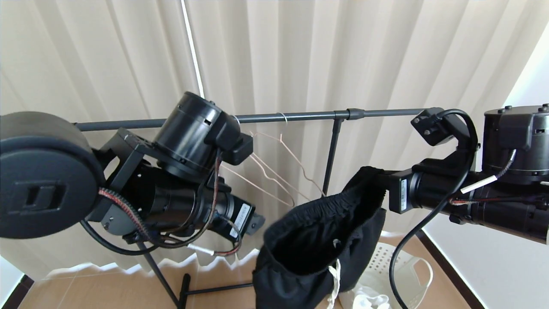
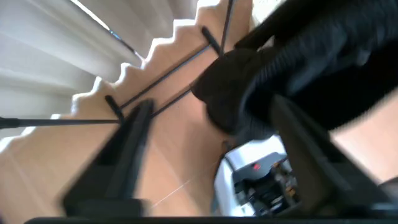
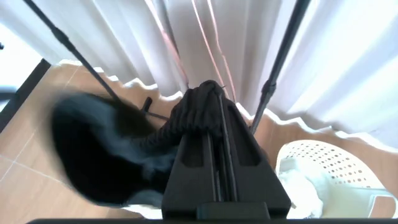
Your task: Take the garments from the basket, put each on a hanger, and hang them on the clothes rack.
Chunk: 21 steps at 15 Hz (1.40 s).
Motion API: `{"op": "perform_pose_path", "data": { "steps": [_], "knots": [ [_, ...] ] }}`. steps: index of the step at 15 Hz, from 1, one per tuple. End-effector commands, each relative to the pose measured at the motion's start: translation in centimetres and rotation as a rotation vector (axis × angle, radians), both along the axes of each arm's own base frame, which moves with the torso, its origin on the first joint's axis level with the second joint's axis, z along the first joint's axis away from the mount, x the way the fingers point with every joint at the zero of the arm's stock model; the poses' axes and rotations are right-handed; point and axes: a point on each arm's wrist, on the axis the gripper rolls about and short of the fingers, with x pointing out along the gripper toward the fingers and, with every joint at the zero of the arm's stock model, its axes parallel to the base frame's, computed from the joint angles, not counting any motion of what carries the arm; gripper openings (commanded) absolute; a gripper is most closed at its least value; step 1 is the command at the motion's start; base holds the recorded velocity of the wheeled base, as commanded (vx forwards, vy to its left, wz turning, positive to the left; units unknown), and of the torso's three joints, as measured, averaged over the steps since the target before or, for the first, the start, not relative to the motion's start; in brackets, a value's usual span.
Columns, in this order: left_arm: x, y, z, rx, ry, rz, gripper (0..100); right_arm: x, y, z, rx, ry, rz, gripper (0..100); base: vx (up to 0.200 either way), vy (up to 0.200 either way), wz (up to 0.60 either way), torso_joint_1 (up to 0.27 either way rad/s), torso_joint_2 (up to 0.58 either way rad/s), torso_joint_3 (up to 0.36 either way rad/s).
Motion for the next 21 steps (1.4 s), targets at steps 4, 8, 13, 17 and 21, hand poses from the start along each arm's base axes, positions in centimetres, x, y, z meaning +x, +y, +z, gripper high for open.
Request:
{"op": "perform_pose_path", "data": {
  "steps": [4, 8, 13, 17, 21],
  "knots": [
    [-0.9, 3.0, 0.7, -0.05, 0.019, -0.09, 100, 0.2, -0.5, 0.4, 0.002, -0.013, -0.026, 0, 0.0, 0.0, 0.0, 0.0, 0.0, 0.0],
    [4.7, 0.8, 0.2, -0.133, -0.001, 0.131, 100, -0.9, -1.2, -0.2, -0.089, -0.039, -0.008, 0, 0.0, 0.0, 0.0, 0.0, 0.0, 0.0],
    [12.3, -4.4, -2.8, -0.138, -0.053, 0.297, 100, -2.3, -2.0, -1.9, -0.263, -0.066, 0.068, 0, 0.0, 0.0, 0.0, 0.0, 0.0, 0.0],
    [15.6, -5.2, -5.9, -0.119, -0.053, 0.396, 100, -2.6, -1.7, -2.2, -0.272, -0.066, 0.092, 0, 0.0, 0.0, 0.0, 0.0, 0.0, 0.0],
    [18.8, -5.7, -7.2, -0.176, -0.102, 0.518, 100, -2.7, -1.7, -2.2, -0.273, -0.066, 0.093, 0, 0.0, 0.0, 0.0, 0.0, 0.0, 0.0]
  ]
}}
